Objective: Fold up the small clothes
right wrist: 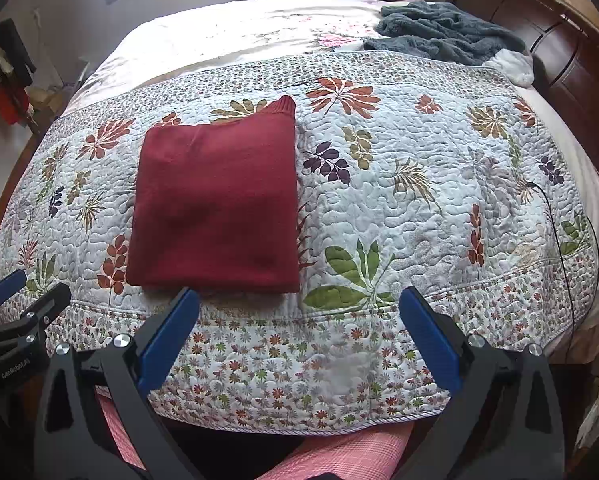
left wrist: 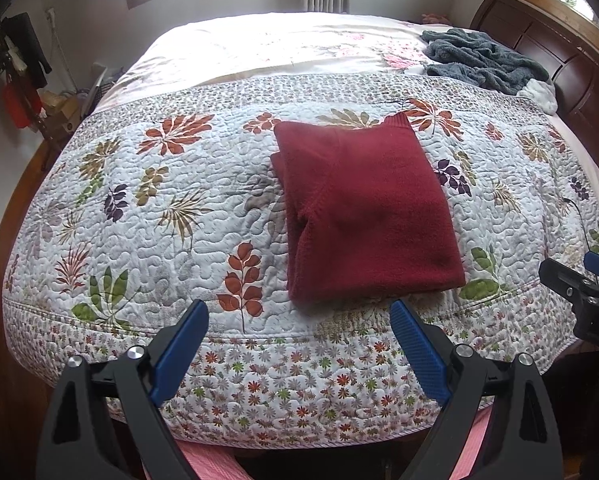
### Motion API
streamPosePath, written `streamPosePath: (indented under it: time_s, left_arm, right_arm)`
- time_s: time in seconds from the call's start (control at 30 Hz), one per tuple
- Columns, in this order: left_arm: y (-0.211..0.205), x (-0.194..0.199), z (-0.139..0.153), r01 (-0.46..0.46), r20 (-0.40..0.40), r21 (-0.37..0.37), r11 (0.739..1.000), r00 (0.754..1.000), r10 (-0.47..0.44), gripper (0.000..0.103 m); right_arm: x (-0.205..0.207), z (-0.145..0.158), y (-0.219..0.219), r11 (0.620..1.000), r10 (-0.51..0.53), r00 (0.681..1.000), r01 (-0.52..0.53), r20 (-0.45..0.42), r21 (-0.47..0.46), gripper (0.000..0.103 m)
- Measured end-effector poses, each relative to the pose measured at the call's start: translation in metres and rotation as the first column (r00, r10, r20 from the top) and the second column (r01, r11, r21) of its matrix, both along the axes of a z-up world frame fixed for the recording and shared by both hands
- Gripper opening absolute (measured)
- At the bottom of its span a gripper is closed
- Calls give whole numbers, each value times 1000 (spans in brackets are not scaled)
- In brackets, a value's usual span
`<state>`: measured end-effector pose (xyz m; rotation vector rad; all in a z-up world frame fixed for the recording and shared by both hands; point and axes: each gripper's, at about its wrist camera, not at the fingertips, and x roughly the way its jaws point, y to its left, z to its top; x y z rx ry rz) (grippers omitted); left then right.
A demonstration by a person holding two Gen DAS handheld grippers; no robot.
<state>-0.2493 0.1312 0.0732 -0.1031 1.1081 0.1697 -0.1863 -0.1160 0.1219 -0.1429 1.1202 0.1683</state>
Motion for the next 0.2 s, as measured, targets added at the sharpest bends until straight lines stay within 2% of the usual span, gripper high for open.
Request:
streamPosePath:
  time_s: [0.2]
  left_arm:
    - [0,0,1,-3,6,0,1000,1000,3,93]
  right_arm:
    - [1,0,-2,1000,-2,1000,2,-1,3,99]
